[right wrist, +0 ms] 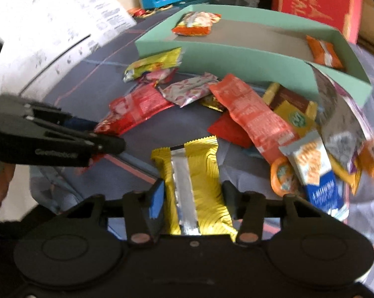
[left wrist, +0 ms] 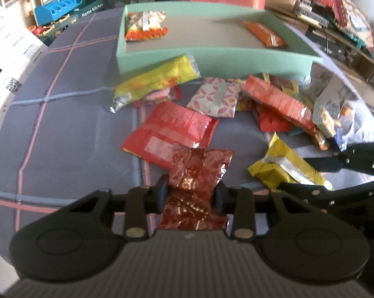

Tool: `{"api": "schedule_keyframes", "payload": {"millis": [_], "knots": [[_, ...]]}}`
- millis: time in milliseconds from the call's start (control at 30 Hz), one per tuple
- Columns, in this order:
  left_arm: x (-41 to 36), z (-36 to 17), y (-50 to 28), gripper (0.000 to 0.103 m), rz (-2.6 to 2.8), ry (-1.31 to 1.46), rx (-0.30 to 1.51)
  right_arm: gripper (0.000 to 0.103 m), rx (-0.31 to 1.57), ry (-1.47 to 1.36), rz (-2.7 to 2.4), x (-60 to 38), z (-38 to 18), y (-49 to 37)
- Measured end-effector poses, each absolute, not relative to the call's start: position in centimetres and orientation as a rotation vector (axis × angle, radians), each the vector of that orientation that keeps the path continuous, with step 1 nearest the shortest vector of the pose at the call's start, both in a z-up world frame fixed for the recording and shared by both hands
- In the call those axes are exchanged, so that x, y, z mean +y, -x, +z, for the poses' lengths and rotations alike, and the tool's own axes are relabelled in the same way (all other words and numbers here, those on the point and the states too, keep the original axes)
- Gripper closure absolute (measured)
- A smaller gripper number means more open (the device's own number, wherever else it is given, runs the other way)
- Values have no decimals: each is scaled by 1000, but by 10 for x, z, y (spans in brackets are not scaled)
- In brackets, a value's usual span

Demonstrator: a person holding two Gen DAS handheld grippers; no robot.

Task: Organize snacks
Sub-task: 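Grasp the red foil packet with the left gripper while the right grasps the yellow swirl bar, then carry both snacks into the tray and open both grippers beside the earlier snacks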

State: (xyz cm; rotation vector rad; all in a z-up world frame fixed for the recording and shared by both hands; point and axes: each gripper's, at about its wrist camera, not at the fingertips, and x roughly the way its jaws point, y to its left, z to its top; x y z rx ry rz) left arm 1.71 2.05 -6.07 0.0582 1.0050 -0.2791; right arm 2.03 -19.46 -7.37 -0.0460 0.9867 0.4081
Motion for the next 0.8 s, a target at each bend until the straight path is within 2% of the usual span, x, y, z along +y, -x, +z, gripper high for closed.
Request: {"api": "schedule_keyframes", "payload": {"millis": [367,800], "knots": [[24,-26,-16,68,-299,-29,929,54,954,-191,417,-231,-43,-18],[25,14,-95,68,-261,6,844,54,807,-282,376,-249,18,-84]]}}
